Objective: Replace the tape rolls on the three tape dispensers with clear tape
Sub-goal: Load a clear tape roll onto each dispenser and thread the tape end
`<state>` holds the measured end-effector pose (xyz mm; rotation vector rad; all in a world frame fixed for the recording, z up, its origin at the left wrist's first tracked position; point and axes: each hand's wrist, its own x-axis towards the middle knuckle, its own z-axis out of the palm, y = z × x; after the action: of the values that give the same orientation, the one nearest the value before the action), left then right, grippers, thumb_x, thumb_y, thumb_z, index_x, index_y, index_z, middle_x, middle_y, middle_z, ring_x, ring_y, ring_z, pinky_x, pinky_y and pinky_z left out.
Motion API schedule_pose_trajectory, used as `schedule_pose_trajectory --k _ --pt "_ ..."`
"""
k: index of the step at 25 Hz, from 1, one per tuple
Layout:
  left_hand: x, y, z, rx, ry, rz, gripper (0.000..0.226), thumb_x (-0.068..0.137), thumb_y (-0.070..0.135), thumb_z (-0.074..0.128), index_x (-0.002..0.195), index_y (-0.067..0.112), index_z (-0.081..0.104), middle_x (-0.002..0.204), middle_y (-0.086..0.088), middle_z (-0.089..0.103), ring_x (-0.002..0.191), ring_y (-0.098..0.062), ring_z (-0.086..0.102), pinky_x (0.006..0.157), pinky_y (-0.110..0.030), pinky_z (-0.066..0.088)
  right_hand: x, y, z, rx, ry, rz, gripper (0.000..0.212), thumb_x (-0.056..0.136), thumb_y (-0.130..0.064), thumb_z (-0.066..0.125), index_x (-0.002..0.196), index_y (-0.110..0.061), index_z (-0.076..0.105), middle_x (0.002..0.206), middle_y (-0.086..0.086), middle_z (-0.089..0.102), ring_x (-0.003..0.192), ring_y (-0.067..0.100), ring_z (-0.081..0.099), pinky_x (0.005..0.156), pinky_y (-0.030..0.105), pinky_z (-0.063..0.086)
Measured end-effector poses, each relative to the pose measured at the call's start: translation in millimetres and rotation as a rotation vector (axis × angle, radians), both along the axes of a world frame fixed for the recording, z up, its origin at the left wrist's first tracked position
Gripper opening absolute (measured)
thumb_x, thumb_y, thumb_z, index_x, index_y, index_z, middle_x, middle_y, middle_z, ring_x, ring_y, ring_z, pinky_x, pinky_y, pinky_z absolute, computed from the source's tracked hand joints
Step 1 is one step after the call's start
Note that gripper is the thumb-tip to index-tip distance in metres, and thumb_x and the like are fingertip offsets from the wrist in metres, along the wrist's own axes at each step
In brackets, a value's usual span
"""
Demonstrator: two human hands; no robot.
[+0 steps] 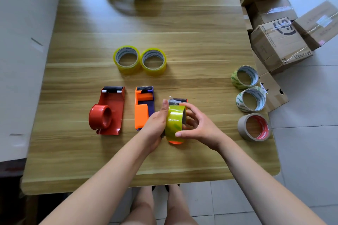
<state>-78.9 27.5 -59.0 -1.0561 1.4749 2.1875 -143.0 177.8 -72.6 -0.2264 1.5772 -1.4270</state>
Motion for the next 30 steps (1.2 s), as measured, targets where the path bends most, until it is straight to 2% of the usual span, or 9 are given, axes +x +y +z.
schedule_pose_trajectory --k 2,7,10,14,18,22,24,26,30 --pt "-0.2 4.0 2.6 0.073 -0.007 0.02 0.069 0.086 0.066 0.026 0.08 0.018 0.076 0.082 -0.015 0.073 0.069 -0.025 0.07 0.082 -0.041 0.052 2.4 -4.4 -0.5 -0.018 -0.022 0.007 0.091 0.048 -0.022 0.088 0.127 -0.04 0.048 0.132 0.006 0.053 0.119 0.019 0.057 0.094 0.038 0.052" --pt "-0.2 1.3 -3.3 0.369 0.021 0.037 0.09 0.086 0.07 0.016 0.109 -0.001 0.065 0.107 -0.024 0.066 0.097 -0.035 0.063 0.096 -0.043 0.045 1.0 -0.7 -6.6 -0.05 -0.098 -0.041 0.095 0.048 -0.014 0.087 0.131 -0.038 0.047 0.134 0.008 0.051 0.119 0.02 0.057 0.092 0.034 0.051" --pt "0.8 6.4 -13.5 0.411 0.029 0.082 0.068 0.095 0.055 0.02 0.11 0.007 0.067 0.112 -0.021 0.066 0.097 -0.032 0.065 0.098 -0.044 0.044 2.2 3.5 -12.6 -0.023 -0.082 -0.004 0.098 0.05 -0.011 0.085 0.135 -0.034 0.043 0.135 0.003 0.052 0.121 0.014 0.055 0.093 0.029 0.05" --pt "3.2 11.3 -26.7 0.312 0.023 0.135 0.048 0.1 0.033 0.029 0.125 0.001 0.054 0.113 -0.019 0.066 0.099 -0.025 0.065 0.093 -0.038 0.049 3.1 3.0 -20.9 0.037 -0.033 0.042 0.094 0.051 0.003 0.08 0.13 -0.031 0.041 0.134 -0.001 0.051 0.124 0.012 0.051 0.092 0.023 0.05" --pt "13.3 6.0 -32.6 0.232 0.043 0.078 0.049 0.1 0.033 0.027 0.104 0.001 0.064 0.093 -0.012 0.072 0.087 -0.02 0.068 0.079 -0.03 0.053 -0.4 0.8 -27.9 0.135 0.083 0.094 0.1 0.053 0.015 0.081 0.131 -0.029 0.036 0.135 0.001 0.046 0.128 0.013 0.047 0.107 0.032 0.042" --pt "28.2 -0.6 -41.4 0.11 0.092 0.064 0.017 0.085 0.013 0.053 0.091 0.005 0.067 0.08 -0.004 0.073 0.081 -0.02 0.063 0.072 -0.024 0.051 5.9 0.7 -35.3 0.221 0.254 0.155 0.105 0.053 -0.002 0.086 0.133 -0.04 0.03 0.14 0.001 0.043 0.13 0.015 0.044 0.109 0.041 0.038" --pt "35.5 -1.2 -42.7 0.016 0.134 -0.037 0.019 0.076 0.006 0.064 0.095 0.007 0.067 0.086 -0.004 0.072 0.083 -0.017 0.065 0.076 -0.023 0.052 10.1 1.7 -34.5 0.252 0.31 0.168 0.107 0.054 -0.01 0.087 0.137 -0.042 0.027 0.144 0.001 0.041 0.132 0.014 0.041 0.109 0.041 0.039" --pt "39.0 2.6 -40.1 -0.053 0.159 -0.09 0.021 0.08 0.002 0.066 0.1 0.007 0.066 0.093 -0.004 0.072 0.087 -0.011 0.067 0.079 -0.02 0.053 11.1 4.0 -30.8 0.254 0.279 0.158 0.106 0.057 -0.015 0.087 0.142 -0.037 0.028 0.146 0.0 0.039 0.133 0.012 0.039 0.11 0.039 0.037" --pt "37.2 10.0 -37.6 -0.111 0.202 -0.047 0.017 0.083 -0.002 0.061 0.097 0.007 0.066 0.089 0.001 0.071 0.08 -0.001 0.068 0.072 -0.014 0.053 6.8 -1.0 -19.2 0.232 0.196 -0.013 0.072 0.069 -0.026 0.078 0.134 -0.031 0.047 0.139 -0.002 0.05 0.128 0.009 0.046 0.105 0.035 0.042"
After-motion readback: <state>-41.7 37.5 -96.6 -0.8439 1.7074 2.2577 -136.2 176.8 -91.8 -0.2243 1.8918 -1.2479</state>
